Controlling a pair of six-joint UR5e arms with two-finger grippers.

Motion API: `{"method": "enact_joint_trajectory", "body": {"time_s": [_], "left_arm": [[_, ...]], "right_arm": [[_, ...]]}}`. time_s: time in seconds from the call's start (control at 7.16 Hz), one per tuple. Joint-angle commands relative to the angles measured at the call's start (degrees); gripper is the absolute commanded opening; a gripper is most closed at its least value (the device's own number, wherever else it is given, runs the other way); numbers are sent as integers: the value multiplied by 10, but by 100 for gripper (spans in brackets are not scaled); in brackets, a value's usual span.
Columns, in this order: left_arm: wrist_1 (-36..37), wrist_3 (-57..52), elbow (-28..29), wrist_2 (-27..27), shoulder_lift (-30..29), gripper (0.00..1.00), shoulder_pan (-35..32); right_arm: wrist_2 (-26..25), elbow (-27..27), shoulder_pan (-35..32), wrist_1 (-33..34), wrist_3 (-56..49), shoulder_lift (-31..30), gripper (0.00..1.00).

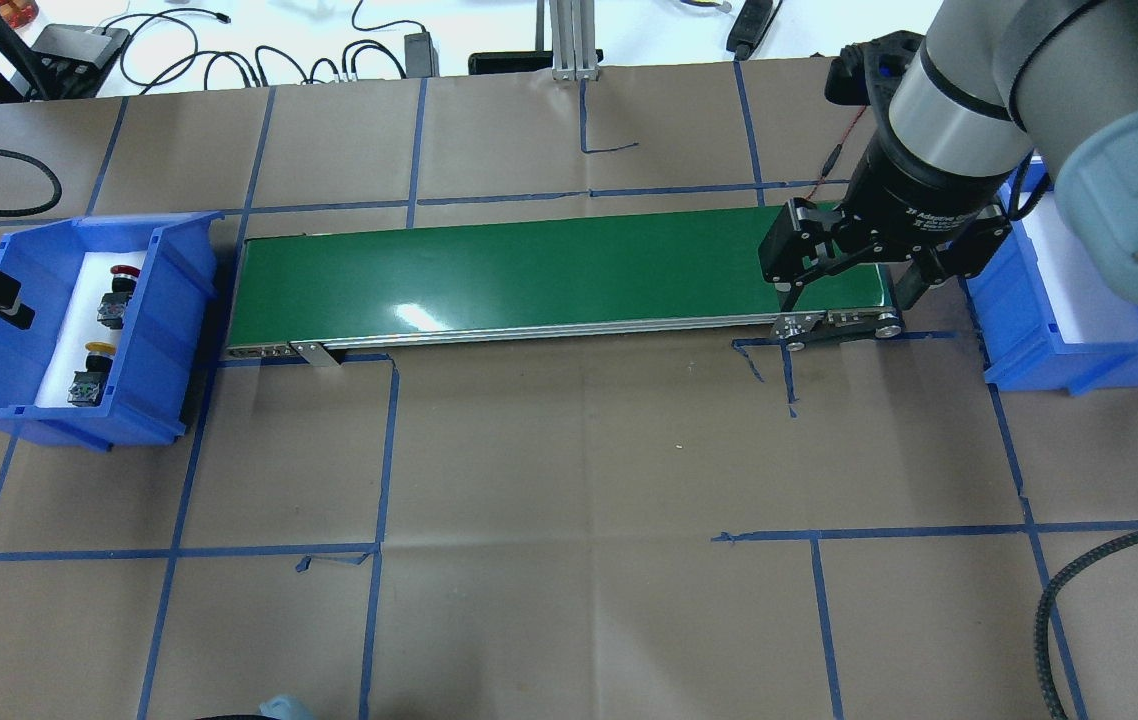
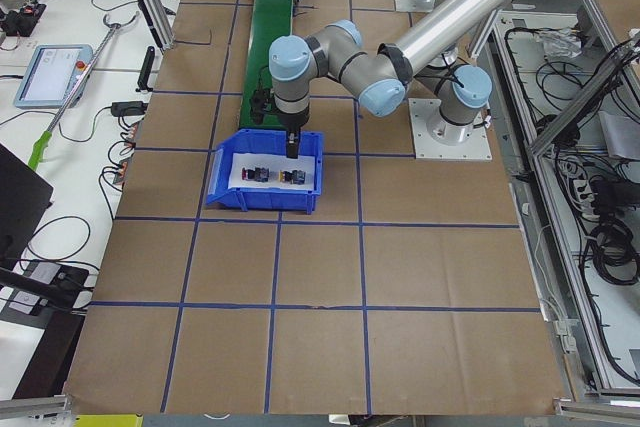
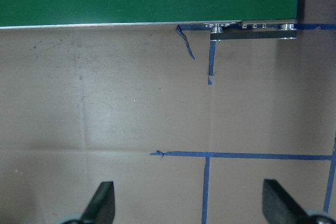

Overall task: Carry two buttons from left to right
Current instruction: 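Lower the left gripper into the bin and grasp the yellow button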

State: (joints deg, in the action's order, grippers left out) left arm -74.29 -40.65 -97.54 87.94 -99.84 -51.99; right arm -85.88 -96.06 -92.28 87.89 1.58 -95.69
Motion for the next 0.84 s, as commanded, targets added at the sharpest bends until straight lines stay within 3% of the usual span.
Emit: {"method": "enact_joint_trajectory", "body": {"time_s": [0.0,0.7], "left_arm": [[60,0,-23,-2,-34,99,-2],[250,0,-124,-1,-88,99,-2]], "right_arm": [[0,1,0,0,0,1,100],[0,0,0,0,-1,1,100]]}}
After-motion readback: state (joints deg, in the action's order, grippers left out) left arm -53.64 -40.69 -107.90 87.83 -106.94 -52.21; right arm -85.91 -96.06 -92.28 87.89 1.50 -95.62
